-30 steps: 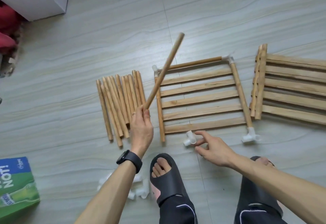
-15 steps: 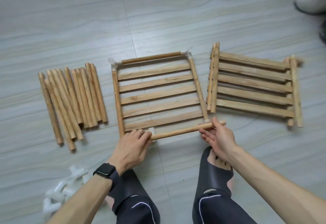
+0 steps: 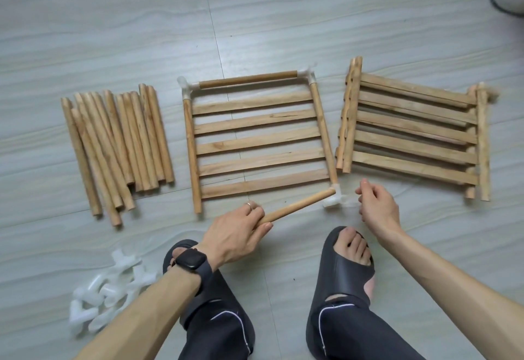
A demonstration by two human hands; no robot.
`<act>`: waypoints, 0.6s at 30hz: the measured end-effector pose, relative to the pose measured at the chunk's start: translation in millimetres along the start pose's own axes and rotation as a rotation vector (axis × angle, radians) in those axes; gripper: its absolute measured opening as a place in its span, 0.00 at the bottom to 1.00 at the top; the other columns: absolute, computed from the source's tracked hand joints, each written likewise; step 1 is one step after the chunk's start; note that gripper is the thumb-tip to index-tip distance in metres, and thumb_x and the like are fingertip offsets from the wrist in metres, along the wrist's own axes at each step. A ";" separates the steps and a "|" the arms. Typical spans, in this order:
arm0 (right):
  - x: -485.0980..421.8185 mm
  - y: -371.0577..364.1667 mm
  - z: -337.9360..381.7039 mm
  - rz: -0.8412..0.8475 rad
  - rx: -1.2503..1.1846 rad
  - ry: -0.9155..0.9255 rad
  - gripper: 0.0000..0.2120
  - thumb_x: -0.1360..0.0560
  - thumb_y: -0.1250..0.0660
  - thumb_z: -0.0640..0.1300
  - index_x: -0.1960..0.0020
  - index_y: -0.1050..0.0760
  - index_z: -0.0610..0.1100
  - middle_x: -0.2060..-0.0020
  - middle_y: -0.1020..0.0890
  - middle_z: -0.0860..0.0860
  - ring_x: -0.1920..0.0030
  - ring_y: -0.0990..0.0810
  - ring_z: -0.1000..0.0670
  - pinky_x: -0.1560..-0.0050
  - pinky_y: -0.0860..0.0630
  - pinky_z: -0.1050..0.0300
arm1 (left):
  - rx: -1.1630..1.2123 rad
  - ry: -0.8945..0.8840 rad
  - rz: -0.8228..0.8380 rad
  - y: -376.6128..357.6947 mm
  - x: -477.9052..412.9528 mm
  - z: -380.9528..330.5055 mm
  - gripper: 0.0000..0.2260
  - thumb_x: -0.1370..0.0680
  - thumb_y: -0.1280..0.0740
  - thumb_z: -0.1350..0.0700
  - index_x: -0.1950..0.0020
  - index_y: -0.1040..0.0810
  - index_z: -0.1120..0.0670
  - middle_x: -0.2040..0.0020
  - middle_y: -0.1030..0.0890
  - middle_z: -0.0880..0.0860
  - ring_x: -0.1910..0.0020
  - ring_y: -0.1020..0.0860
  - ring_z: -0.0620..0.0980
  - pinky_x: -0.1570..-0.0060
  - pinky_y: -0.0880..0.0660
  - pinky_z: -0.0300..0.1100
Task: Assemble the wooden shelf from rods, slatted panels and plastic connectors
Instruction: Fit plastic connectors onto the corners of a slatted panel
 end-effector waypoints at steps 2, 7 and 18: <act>-5.4 1.1 -3.5 0.012 0.036 0.014 0.16 0.19 0.42 0.61 0.53 0.24 0.51 0.55 0.17 0.50 0.51 0.18 0.41 0.43 0.23 0.44 | 0.002 -0.009 -0.019 -0.5 0.0 -1.2 0.14 0.17 0.47 0.39 0.50 0.33 0.48 0.57 0.29 0.45 0.57 0.28 0.51 0.60 0.31 0.47; 0.6 -24.2 4.3 0.191 0.103 0.098 0.14 0.21 0.36 0.63 0.49 0.24 0.53 0.52 0.17 0.53 0.58 0.16 0.48 0.54 0.22 0.52 | -0.125 0.043 -0.006 -5.7 -8.0 8.2 0.15 0.16 0.48 0.40 0.45 0.31 0.50 0.58 0.29 0.47 0.59 0.29 0.52 0.62 0.32 0.47; -1.5 -39.0 25.3 0.249 0.307 0.198 0.11 0.20 0.36 0.53 0.47 0.25 0.45 0.56 0.18 0.49 0.51 0.19 0.44 0.46 0.23 0.47 | -0.282 0.107 0.067 -14.9 -7.3 26.3 0.18 0.15 0.53 0.40 0.38 0.32 0.50 0.50 0.24 0.51 0.51 0.24 0.55 0.59 0.37 0.46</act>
Point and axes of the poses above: each hand's wrist, its own x-axis away from the middle knuckle, its own y-axis out of the back of the hand, z = x × y, the point moved 6 cm from there along -x, towards the middle knuckle
